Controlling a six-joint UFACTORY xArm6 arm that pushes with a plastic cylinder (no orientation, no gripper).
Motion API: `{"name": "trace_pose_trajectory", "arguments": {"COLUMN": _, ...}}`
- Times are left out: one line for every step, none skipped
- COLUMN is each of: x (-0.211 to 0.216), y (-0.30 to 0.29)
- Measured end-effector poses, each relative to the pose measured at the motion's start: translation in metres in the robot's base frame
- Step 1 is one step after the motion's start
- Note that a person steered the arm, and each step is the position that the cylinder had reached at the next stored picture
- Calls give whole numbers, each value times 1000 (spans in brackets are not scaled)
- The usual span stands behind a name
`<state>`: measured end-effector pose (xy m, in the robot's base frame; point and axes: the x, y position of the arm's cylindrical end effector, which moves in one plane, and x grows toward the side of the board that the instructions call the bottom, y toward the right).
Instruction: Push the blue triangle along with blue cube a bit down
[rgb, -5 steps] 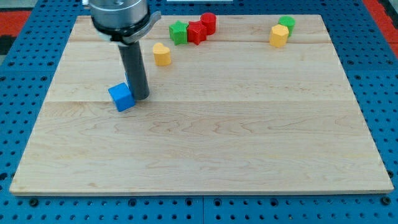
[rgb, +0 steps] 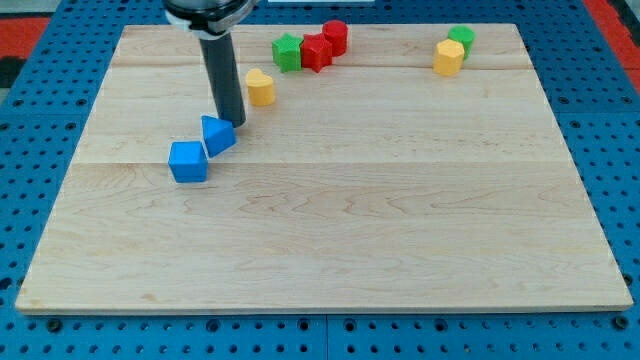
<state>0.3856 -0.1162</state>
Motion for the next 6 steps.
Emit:
{"name": "trace_pose_trajectory", "arguments": {"x": 22, "y": -9}}
{"name": "trace_pose_trajectory", "arguments": {"x": 47, "y": -17}}
{"name": "trace_pose_trajectory", "arguments": {"x": 75, "y": -18}}
{"name": "trace_pose_trajectory", "arguments": {"x": 76, "y": 0}}
{"name": "trace_pose_trajectory", "arguments": {"x": 32, "y": 60}}
{"name": "trace_pose_trajectory", "arguments": {"x": -11, "y": 97}}
